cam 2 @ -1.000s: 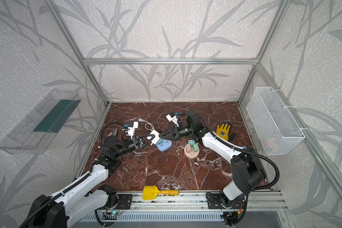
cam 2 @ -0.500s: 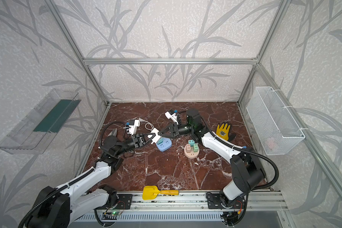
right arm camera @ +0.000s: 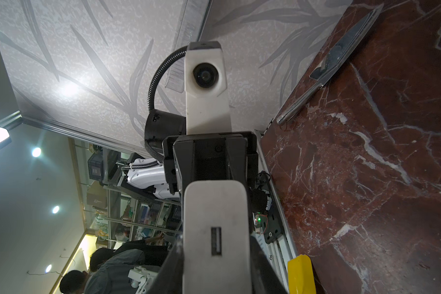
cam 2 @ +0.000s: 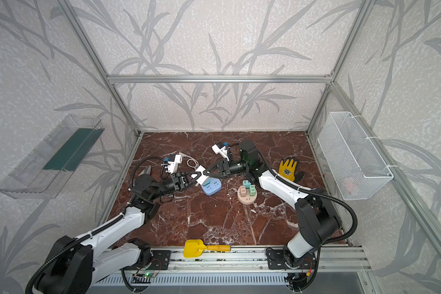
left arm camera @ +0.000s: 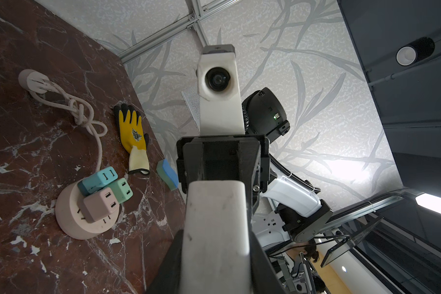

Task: Insert plugs into power strip
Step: Pass the plug, then insert the plug into the socket.

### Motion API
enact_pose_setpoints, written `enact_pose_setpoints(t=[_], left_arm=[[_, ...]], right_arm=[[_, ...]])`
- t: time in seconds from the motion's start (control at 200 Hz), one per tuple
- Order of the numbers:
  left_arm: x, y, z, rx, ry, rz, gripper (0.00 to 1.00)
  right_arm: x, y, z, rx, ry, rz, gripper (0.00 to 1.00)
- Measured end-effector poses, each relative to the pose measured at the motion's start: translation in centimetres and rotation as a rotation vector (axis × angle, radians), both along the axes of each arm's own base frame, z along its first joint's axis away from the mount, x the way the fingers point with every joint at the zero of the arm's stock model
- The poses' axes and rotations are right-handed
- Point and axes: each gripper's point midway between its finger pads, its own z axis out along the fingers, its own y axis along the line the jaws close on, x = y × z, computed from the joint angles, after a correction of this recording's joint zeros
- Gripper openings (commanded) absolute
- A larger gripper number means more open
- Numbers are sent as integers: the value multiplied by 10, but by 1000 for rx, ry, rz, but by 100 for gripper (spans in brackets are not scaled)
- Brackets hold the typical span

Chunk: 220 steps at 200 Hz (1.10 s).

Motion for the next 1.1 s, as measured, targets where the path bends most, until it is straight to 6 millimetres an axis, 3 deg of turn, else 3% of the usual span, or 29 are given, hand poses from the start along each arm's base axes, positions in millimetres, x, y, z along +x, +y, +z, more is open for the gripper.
enact_pose_setpoints(t=[0.085,0.15,0.23,0.265,0.275,0.43,0.76,1.1], left_arm=[[0,0,-1,2,1,1,4],[1,0,-3,9,5,4,39],[4,0,-9,35,17,15,69],[6,1,-15,55,35,28,96],[7,2,-17,63,36,34,98],[15,16,-37,187,104,145,99],[30,78,-8,472,15,467,99],[21,105,-42,636,76,555,98]], right_arm=[[0,0,0,-1,1,1,0],[0,0,-1,-3,1,-2,0],[1,1,-5,-17,11,-10,0],[0,1,-9,-28,15,-12,0],[1,1,-10,-33,14,-14,0],[7,2,-26,-122,11,-71,0],[43,-9,-42,-298,-144,-245,0],[82,-36,-80,-516,-297,-452,0]])
